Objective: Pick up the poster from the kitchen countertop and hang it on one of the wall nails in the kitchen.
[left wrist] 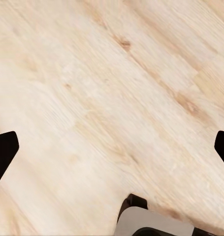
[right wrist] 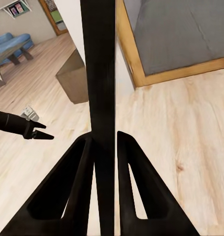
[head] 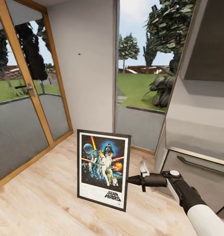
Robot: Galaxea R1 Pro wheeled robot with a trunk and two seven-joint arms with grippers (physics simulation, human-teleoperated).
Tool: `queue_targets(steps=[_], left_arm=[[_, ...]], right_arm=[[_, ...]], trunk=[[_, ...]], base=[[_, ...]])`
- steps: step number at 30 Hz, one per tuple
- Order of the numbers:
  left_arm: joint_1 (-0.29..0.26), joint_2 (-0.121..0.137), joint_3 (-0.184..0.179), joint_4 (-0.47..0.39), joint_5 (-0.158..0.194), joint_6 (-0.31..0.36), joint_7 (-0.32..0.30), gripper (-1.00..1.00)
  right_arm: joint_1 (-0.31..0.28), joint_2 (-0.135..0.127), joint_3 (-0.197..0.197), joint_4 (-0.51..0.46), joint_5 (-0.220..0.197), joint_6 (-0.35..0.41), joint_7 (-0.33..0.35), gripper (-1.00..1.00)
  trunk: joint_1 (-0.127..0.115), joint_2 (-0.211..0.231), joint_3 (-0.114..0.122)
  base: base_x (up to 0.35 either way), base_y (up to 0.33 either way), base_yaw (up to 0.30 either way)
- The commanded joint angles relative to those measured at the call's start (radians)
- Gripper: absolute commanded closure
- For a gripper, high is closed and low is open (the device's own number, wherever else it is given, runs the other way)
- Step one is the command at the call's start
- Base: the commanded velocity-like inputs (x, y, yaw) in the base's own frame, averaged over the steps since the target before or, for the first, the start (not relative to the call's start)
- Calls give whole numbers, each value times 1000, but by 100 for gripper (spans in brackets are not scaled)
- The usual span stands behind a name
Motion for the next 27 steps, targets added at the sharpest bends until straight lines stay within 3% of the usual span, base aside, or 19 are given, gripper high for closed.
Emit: queue_targets(steps=[1,27], left_arm=[[0,0,3,-1,0,1,-6,-100],[0,0,3,-1,0,1,-7,-100]], right_arm=[[-1,-1,3,0,-5,13,3,100],[-1,0,3,0,-5,13,3,100]], trunk=[[1,-2,-2],[1,-2,-2]], base=[[220,306,270],[224,302,285]])
